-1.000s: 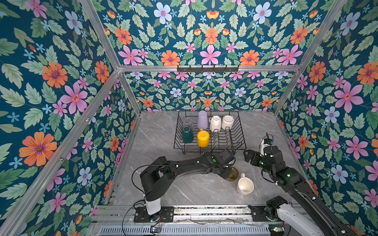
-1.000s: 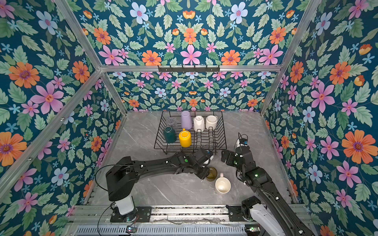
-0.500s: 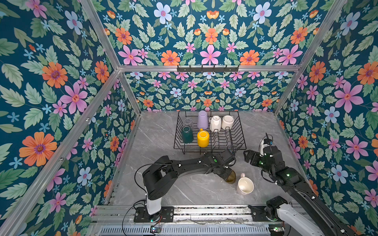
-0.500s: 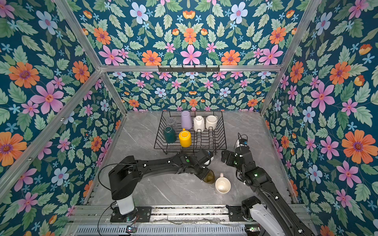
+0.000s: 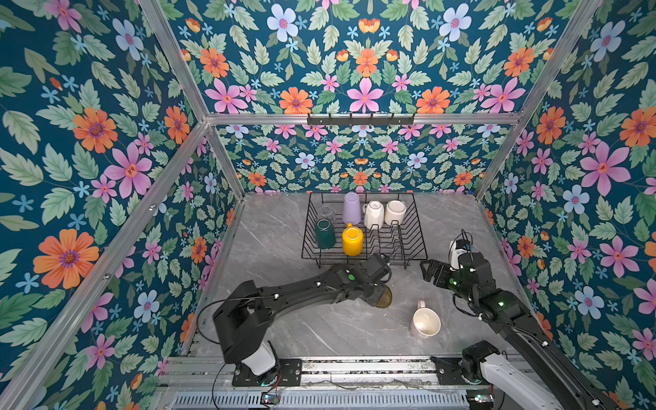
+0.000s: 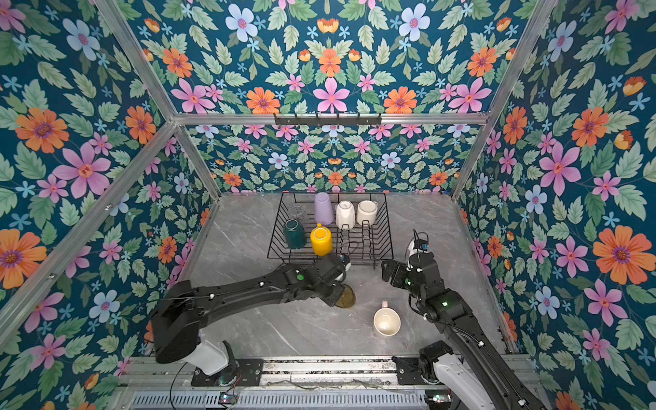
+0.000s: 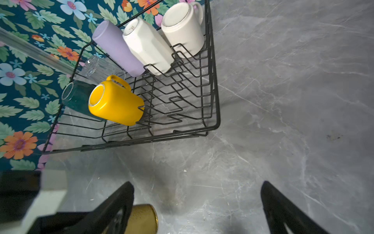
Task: Load cups into a dish rack
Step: Pick up the cup from the bottom-center of the table, then place the cup upside down at the dish rack.
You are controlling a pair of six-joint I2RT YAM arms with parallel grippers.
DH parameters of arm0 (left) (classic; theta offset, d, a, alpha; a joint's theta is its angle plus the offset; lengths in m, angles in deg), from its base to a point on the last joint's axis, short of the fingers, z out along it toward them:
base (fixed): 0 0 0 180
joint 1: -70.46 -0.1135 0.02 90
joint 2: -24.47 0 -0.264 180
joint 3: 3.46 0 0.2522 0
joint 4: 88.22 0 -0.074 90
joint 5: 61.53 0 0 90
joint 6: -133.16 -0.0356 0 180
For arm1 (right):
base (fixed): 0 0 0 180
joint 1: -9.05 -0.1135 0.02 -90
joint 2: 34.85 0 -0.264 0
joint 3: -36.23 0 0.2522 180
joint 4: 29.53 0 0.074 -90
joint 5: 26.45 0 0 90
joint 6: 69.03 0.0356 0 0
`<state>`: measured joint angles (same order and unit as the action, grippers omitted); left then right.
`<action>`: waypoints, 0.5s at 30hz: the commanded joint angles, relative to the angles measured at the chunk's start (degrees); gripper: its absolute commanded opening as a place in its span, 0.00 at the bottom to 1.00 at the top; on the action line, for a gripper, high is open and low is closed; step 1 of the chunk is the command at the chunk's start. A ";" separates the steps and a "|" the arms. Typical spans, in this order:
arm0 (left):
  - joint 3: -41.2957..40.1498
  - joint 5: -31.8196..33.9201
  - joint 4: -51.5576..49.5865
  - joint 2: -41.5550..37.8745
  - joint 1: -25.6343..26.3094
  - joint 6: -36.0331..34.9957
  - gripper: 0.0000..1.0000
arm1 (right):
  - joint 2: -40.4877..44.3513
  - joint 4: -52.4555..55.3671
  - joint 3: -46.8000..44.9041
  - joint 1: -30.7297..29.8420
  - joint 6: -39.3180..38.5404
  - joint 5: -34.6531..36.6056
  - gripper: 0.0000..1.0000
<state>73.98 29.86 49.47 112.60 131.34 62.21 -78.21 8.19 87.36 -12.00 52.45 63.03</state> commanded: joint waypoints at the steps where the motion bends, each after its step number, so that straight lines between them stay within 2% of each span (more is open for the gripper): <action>1: -1.90 -2.61 3.30 -7.18 -3.02 -3.14 0.00 | -0.56 -3.51 1.09 -0.10 0.44 -5.23 0.97; 6: -9.02 -17.35 13.57 -20.24 -15.44 -3.62 0.00 | -2.54 -7.63 3.88 -0.07 0.57 -17.58 0.97; 10: -12.34 -31.80 20.22 -24.24 -22.36 -3.71 0.00 | -4.06 -12.17 5.41 -0.21 1.31 -26.73 0.96; 12: -14.89 -39.59 26.89 -25.05 -25.43 -0.78 0.00 | -4.28 -15.27 5.53 -0.36 2.30 -30.08 0.96; 15: -19.88 -50.04 40.01 -26.12 -30.76 7.26 0.00 | -4.37 -20.04 5.27 -0.56 4.56 -33.76 0.96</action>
<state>56.45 -5.11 74.60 87.18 103.28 62.69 -82.49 -4.48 92.45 -12.38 54.49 36.28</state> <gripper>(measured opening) 0.086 0.962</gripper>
